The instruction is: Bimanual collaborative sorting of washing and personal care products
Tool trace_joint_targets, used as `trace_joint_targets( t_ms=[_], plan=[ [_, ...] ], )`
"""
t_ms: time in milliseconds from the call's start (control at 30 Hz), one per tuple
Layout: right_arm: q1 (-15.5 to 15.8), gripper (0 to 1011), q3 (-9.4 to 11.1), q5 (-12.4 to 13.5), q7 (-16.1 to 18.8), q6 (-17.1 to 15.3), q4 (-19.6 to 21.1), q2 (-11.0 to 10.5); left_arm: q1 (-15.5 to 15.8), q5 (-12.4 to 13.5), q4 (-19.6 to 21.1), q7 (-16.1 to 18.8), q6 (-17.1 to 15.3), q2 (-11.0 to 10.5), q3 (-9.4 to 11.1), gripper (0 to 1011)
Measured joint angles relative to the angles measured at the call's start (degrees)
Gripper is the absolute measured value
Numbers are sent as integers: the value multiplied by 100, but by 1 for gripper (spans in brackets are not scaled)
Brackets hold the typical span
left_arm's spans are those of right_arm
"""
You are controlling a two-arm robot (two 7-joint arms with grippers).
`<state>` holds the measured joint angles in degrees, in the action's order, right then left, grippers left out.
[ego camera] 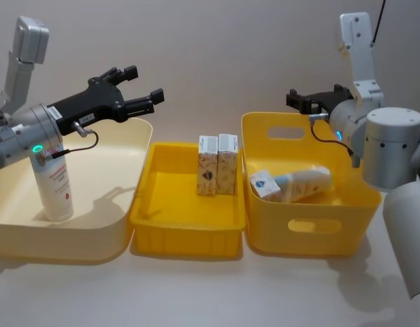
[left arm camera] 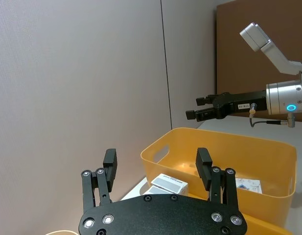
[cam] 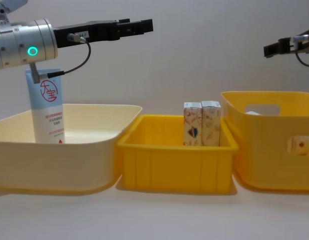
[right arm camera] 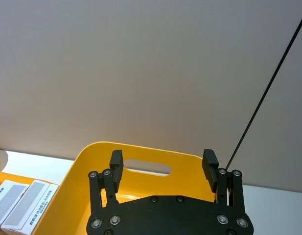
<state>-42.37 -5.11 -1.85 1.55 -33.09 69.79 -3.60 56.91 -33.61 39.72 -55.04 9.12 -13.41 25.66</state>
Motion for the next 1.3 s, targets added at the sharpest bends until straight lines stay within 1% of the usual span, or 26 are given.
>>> trace_joint_targets(
  t_ms=[1300],
  plan=[
    [-54, 1001, 4, 4, 17, 9, -46, 13, 30, 8, -36, -3, 8, 8, 7, 1003]
  ],
)
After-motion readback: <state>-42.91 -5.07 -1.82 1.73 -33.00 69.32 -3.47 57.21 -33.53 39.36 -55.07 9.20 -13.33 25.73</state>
